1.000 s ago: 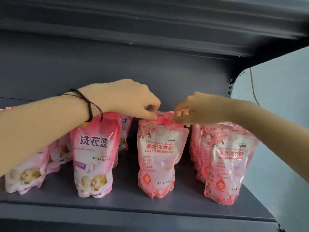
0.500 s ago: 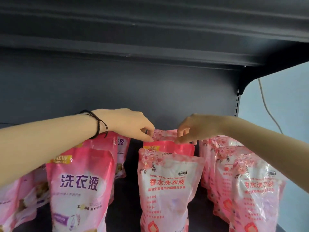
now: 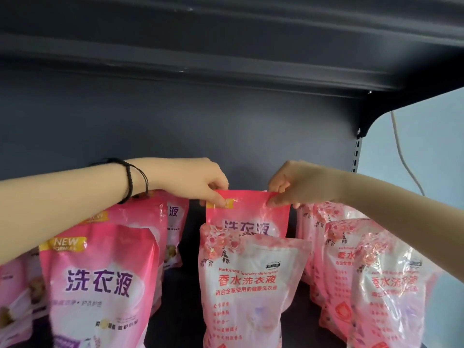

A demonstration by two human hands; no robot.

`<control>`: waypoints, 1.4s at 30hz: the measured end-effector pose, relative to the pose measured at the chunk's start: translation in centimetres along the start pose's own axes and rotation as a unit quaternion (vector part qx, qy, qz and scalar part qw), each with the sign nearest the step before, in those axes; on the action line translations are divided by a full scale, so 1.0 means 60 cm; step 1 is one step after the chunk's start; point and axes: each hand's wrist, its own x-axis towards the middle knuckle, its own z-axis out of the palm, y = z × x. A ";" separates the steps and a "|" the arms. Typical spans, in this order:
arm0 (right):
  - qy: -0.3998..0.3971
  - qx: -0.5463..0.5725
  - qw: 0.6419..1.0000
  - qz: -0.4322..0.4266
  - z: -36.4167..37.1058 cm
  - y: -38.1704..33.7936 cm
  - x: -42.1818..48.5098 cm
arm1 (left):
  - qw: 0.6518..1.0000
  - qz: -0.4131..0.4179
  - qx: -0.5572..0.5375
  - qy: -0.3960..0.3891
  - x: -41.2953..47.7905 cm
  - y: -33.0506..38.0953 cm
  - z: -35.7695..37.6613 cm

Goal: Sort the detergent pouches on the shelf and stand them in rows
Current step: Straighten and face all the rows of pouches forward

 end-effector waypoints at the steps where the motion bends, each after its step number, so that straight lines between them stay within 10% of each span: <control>1: 0.023 0.060 0.998 0.008 -0.010 0.003 0.001 | 0.999 -0.009 -0.032 0.032 -0.004 -0.003 -0.010; 5: 0.154 0.391 0.907 0.024 -0.042 0.000 0.020 | 0.944 -0.072 -0.245 0.210 -0.012 -0.010 -0.049; 11: 0.333 0.600 0.727 -0.031 -0.060 -0.068 0.052 | 0.739 -0.091 -0.556 0.369 0.004 0.032 -0.058; 15: 0.386 0.636 0.665 -0.061 -0.084 -0.090 0.045 | 0.736 -0.099 -0.572 0.348 -0.003 0.060 -0.034; 22: 0.371 0.655 0.644 -0.137 -0.109 -0.145 -0.006 | 0.617 -0.064 -0.570 0.539 -0.043 0.133 -0.052; 27: 0.327 0.612 0.710 -0.125 -0.061 -0.184 -0.074 | 0.578 -0.096 -0.568 0.578 -0.115 0.169 -0.032; 32: 0.293 0.576 0.758 -0.084 0.062 -0.234 -0.153 | 0.583 -0.070 -0.572 0.573 -0.193 0.188 -0.001; 42: 0.330 0.645 0.681 -0.110 0.066 -0.401 -0.097 | 0.587 -0.035 -0.614 0.526 -0.329 0.100 -0.049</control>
